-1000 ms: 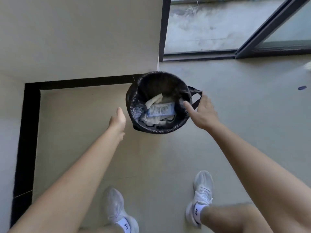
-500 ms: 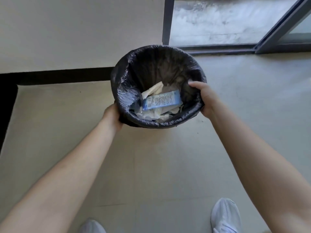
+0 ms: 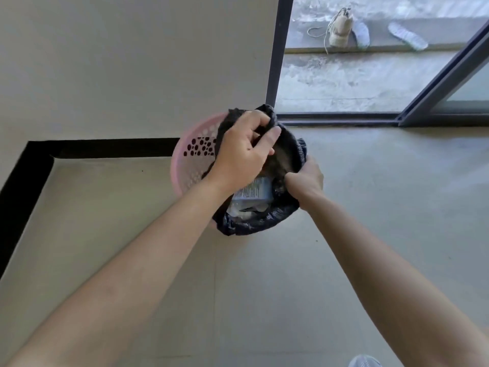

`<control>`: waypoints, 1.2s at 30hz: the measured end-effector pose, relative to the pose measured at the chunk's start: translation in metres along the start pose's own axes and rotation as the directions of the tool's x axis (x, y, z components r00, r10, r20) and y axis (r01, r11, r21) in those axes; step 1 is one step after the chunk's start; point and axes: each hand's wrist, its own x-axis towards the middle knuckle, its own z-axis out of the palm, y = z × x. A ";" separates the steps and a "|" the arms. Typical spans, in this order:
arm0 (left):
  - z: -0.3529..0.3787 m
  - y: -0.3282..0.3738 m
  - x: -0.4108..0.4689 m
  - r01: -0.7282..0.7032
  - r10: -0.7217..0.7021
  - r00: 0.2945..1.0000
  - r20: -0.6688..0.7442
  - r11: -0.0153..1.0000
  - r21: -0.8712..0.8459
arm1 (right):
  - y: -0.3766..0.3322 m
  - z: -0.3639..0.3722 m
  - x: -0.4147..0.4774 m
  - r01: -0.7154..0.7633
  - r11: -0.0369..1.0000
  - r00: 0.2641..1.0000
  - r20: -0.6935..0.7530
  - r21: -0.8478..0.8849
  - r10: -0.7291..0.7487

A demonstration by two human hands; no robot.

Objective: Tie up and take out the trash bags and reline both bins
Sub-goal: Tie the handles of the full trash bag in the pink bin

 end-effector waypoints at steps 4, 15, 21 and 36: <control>-0.005 0.026 0.009 -0.127 0.127 0.992 0.009 0.992 -0.014 | -0.017 0.011 -0.013 0.121 0.991 0.986 0.125 -0.049 -0.114; -0.096 -0.003 0.031 -0.030 -0.040 0.853 -0.520 0.992 -0.126 | -0.085 -0.065 -0.004 0.634 0.765 0.718 -0.457 0.115 -0.525; -0.115 -0.009 0.030 -0.048 -0.034 0.763 -0.645 0.993 -0.108 | -0.102 -0.060 -0.012 0.571 0.749 0.818 -0.312 0.335 -0.483; -0.080 -0.098 -0.032 0.590 -0.396 0.754 -0.523 0.759 0.277 | -0.015 -0.006 0.007 0.657 0.620 0.754 0.350 -0.429 -0.556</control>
